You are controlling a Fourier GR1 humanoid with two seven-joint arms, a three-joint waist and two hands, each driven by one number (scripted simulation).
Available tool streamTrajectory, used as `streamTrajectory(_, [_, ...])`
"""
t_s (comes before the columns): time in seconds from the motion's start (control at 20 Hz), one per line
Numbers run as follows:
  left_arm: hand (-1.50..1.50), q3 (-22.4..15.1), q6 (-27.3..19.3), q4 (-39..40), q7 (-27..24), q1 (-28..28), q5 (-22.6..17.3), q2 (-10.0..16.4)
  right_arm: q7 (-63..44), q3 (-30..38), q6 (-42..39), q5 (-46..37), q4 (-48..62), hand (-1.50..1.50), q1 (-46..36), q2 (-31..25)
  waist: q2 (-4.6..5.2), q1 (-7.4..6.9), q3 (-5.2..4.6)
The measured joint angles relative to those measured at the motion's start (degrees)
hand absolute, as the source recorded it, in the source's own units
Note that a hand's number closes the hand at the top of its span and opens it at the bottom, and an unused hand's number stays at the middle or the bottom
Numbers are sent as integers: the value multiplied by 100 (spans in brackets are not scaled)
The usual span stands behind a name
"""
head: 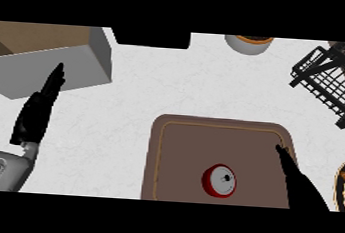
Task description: Pick the can from the tray and place it in the tiered basket
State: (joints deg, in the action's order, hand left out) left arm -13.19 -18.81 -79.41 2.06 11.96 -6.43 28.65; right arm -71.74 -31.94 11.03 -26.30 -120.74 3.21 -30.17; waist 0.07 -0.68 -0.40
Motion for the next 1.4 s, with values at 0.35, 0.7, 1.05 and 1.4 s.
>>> streamTrajectory(0.35, [0,106,82,-66,-32,-96,-19,60,11,-144,-307,-622,366,-150,30,766,-5,10,3])
streamTrajectory(0.7, [0,139,90,-150,-77,-251,15,19,21,-80,-665,-1216,785,-150,91,1689,-10,23,12])
streamTrajectory(1.05, [0,194,121,-248,24,-249,67,6,28,121,-1071,-1743,952,-150,128,2492,-8,48,23])
streamTrajectory(1.4, [0,248,181,-252,-2,-281,131,-81,95,253,-1271,-1794,1429,-150,-62,2856,-3,36,33])
